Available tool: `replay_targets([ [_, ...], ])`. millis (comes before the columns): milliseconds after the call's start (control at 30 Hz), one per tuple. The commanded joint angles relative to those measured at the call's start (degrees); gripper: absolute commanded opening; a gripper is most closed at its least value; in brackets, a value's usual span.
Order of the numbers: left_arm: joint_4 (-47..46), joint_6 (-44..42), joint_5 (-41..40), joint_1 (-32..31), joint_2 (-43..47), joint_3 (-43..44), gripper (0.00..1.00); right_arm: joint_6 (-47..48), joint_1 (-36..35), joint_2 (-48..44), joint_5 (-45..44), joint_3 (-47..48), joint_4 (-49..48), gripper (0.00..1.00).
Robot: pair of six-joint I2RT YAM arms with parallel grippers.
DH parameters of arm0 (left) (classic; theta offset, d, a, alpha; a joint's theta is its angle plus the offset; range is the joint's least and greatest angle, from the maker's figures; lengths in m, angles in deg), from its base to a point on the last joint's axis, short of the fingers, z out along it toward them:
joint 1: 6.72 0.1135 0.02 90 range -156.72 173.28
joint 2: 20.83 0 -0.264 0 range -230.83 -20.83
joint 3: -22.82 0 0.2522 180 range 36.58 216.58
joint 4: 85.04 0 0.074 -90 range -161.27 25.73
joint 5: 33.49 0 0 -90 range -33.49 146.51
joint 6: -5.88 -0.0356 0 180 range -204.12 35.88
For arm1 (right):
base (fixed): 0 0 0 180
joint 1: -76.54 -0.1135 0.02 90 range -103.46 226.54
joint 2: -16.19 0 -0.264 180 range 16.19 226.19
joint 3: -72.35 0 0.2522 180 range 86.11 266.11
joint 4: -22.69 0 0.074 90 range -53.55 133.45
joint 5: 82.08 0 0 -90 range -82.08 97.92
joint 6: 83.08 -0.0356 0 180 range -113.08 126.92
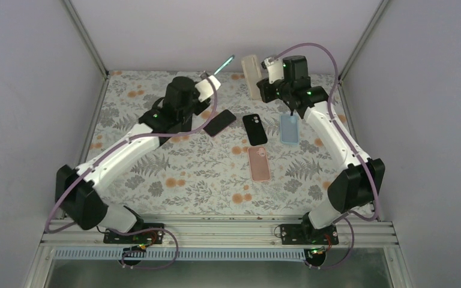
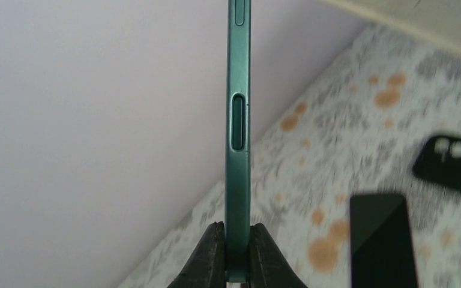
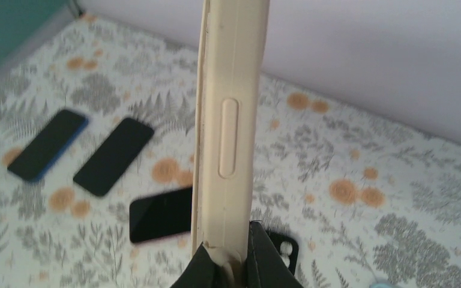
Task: Take the phone out of the phone case
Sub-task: Remove the phone case from the phone, then place the phone case at the center of the board.
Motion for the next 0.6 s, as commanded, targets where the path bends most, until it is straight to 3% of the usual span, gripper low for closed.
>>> replay_targets([
  [0, 3.8, -7.8, -3.7, 1.3, 10.0, -6.2, 0.02, 6.2, 1.3, 1.8, 5.1, -1.6, 7.8, 0.03],
  [67, 7.1, -9.4, -2.7, 1.5, 13.4, -9.0, 0.02, 8.1, 1.4, 2.8, 8.1, -2.7, 10.3, 0.03],
  [200, 13.2, -11.0, -8.7, 1.4, 15.2, -14.7, 0.02, 12.8, 0.7, 9.3, 19.7, -1.5, 21.1, 0.03],
  [300, 12.0, -17.2, -12.5, 1.2, 18.4, -24.9, 0.02, 16.2, -1.5, 13.4, 25.0, -3.3, 26.6, 0.04],
  [567, 11.1, -22.5, -16.6, 1.1, 23.1, -41.3, 0.02, 16.0, -11.8, 17.1, 21.5, -11.1, 24.5, 0.04],
])
